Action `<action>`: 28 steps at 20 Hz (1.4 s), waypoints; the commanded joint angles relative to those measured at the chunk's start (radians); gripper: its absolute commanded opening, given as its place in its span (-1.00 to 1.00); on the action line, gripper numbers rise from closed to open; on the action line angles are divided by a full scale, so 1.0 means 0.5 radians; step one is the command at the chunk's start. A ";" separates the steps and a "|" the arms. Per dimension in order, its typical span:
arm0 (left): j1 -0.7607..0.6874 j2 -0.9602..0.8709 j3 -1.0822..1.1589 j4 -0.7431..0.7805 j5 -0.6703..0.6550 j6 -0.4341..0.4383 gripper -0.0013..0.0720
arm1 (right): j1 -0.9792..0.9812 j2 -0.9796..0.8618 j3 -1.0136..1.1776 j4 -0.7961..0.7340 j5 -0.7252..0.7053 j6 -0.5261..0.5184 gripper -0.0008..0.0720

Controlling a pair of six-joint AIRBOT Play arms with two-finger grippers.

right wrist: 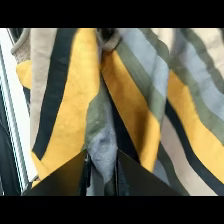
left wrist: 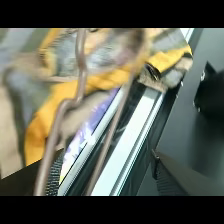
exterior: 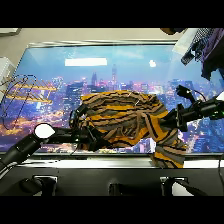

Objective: Fold the clothes and pants, and hang the long-sleeved shirts on hangers.

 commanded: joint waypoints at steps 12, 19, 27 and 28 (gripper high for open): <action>0.408 0.005 0.006 0.603 -0.021 -1.327 1.00 | -0.002 0.428 0.001 -0.015 -0.011 0.052 -0.91; -0.158 -0.112 0.316 0.620 0.543 -1.772 0.99 | -0.002 0.472 -0.062 0.021 0.008 0.090 -0.91; -0.526 -0.773 0.723 1.101 0.555 -2.283 0.78 | -0.002 0.472 -0.068 0.056 -0.061 0.097 -0.91; -0.527 -0.803 0.723 1.101 0.568 -2.303 0.78 | -0.002 0.472 -0.068 0.058 -0.076 0.097 -0.91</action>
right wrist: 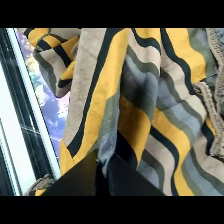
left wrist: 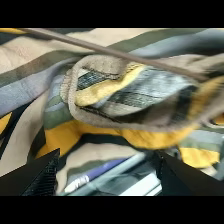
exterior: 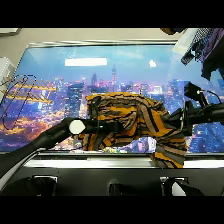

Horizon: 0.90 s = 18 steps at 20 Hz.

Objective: Fold the clothes and pants, and hang the long-sleeved shirts on hangers.

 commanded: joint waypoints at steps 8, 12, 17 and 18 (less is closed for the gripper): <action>-0.066 -0.264 0.079 0.123 0.268 -0.146 0.45 | 0.001 0.002 -0.001 0.057 -0.053 0.002 -0.90; -0.042 -0.298 0.079 0.123 0.336 -0.191 0.45 | 0.001 0.002 -0.002 0.058 -0.053 0.002 -0.90; 0.020 -0.317 0.079 0.123 0.346 -0.253 0.45 | 0.001 0.002 -0.002 0.063 -0.053 0.008 -0.90; 0.048 -0.313 0.081 0.122 0.352 -0.280 0.45 | 0.001 0.002 -0.001 0.063 -0.052 0.008 -0.90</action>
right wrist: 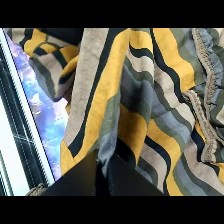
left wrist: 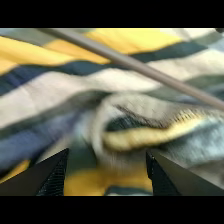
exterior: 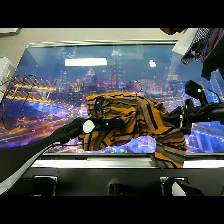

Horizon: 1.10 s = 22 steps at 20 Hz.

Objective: Fold the clothes and pants, and hang the long-sleeved shirts on hangers.

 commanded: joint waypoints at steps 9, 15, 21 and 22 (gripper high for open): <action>0.012 -0.043 0.029 0.000 -0.115 -0.063 0.38 | 0.001 0.002 -0.001 0.004 -0.027 0.005 -0.90; -0.008 -0.136 0.031 -0.006 0.069 -0.066 -0.14 | 0.001 0.002 -0.002 0.005 -0.031 0.025 -0.90; 0.005 -0.144 0.031 -0.005 0.152 -0.086 -0.14 | 0.002 0.002 -0.002 0.005 0.006 0.058 -0.90; 0.005 -0.144 0.031 -0.005 0.159 -0.086 -0.16 | 0.001 0.002 -0.002 0.005 0.008 0.059 -0.90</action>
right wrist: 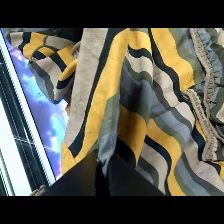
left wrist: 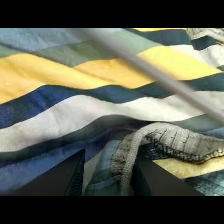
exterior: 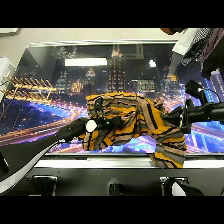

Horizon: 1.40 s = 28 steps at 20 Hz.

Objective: Fold the clothes and pants, and hang the long-sleeved shirts on hangers.

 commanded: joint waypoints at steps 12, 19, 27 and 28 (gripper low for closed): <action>0.243 0.033 0.040 0.002 -0.266 0.010 -0.91 | 0.001 0.322 -0.002 -0.273 0.159 0.629 -0.91; 0.377 0.024 0.142 0.002 -0.288 0.121 -0.91 | 0.002 0.462 -0.044 -0.284 0.239 0.692 -0.91; 0.488 0.027 0.152 0.002 -0.315 0.132 -0.91 | 0.001 0.510 -0.076 -0.284 0.278 0.751 -0.91; 0.490 0.027 0.160 0.002 -0.317 0.169 -0.91 | 0.002 0.510 -0.076 -0.285 0.265 0.751 -0.91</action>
